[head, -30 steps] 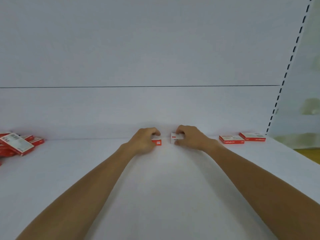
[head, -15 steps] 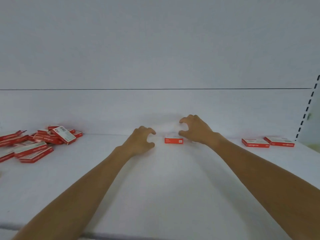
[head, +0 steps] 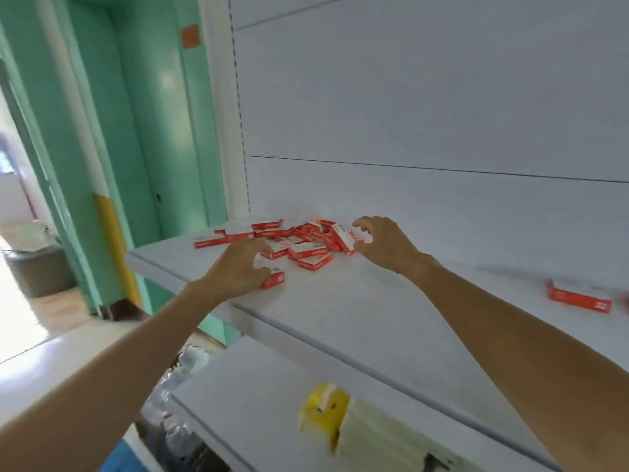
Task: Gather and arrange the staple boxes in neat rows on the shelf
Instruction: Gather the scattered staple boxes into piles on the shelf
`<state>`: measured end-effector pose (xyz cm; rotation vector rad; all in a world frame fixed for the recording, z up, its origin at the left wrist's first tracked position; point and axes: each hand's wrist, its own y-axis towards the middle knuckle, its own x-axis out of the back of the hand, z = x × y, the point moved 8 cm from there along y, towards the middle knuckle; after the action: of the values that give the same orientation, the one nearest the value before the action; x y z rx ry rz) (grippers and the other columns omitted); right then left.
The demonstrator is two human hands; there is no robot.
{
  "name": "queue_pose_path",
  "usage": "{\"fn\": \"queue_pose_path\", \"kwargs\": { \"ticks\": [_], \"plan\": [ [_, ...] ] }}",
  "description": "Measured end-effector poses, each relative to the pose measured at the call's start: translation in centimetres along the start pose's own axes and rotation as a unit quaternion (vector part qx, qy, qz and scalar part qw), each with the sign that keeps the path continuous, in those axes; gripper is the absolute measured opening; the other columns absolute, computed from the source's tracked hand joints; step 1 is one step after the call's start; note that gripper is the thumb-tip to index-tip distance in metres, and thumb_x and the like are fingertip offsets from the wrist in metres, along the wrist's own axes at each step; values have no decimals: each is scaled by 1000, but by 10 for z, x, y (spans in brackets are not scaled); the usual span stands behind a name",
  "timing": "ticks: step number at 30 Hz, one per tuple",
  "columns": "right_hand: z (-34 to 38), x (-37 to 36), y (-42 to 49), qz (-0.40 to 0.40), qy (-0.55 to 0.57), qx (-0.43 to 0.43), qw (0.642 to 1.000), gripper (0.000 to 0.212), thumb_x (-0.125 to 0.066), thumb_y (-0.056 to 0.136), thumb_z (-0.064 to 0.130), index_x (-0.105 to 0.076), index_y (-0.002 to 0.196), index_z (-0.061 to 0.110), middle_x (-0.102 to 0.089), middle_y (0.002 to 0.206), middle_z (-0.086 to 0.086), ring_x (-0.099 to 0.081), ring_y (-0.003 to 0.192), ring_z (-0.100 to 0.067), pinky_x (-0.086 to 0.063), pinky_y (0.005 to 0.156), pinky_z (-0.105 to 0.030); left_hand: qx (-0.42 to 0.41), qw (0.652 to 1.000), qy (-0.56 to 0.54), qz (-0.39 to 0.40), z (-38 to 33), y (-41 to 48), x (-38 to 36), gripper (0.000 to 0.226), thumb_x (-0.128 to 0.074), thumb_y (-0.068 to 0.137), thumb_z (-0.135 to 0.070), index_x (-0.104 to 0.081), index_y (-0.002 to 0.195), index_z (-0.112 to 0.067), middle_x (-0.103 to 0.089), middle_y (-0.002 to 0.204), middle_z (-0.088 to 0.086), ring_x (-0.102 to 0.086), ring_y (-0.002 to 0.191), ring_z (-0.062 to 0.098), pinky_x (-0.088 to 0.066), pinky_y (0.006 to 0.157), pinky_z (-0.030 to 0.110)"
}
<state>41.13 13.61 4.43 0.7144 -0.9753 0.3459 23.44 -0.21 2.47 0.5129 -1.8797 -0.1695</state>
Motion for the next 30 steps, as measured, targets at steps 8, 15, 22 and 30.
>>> {"fn": "queue_pose_path", "kwargs": {
  "ticks": [8, 15, 22, 30],
  "plan": [
    [102, -56, 28, 7, 20, 46, 999, 48, -58, 85, 18, -49, 131, 12, -54, 130, -10, -50, 119, -25, -39, 97, -33, 17, 1000, 9, -12, 88, -30, 43, 36, -57, 88, -14, -54, 123, -13, -51, 134, 4, -45, 121, 19, -32, 101, 25],
    [141, -89, 35, 28, 32, 47, 998, 49, -56, 89, 19, -43, 136, 13, -51, 134, -11, -49, 121, -26, -40, 100, -36, 12, 1000, -1, -16, 131, -22, 50, 35, -57, 88, -16, -54, 123, -15, -51, 133, 2, -45, 121, 19, -31, 102, 27],
    [123, -88, 72, 21, 40, 18, 999, 44, -59, 88, 16, -48, 130, 14, -56, 128, -12, -56, 112, -23, -43, 90, -28, 26, 998, 2, -53, 161, 20, 46, 34, -60, 86, -16, -58, 120, -13, -53, 132, 6, -44, 122, 22, -29, 104, 28],
    [116, -120, 132, 90, 6, 12, 996, 45, -66, 83, 26, -53, 124, 10, -57, 126, -13, -56, 112, -25, -44, 90, -29, 63, 997, 12, -43, 190, 68, 39, 40, -65, 83, -26, -57, 121, -16, -53, 128, 11, -46, 117, 26, -33, 98, 32]
  ]
}}
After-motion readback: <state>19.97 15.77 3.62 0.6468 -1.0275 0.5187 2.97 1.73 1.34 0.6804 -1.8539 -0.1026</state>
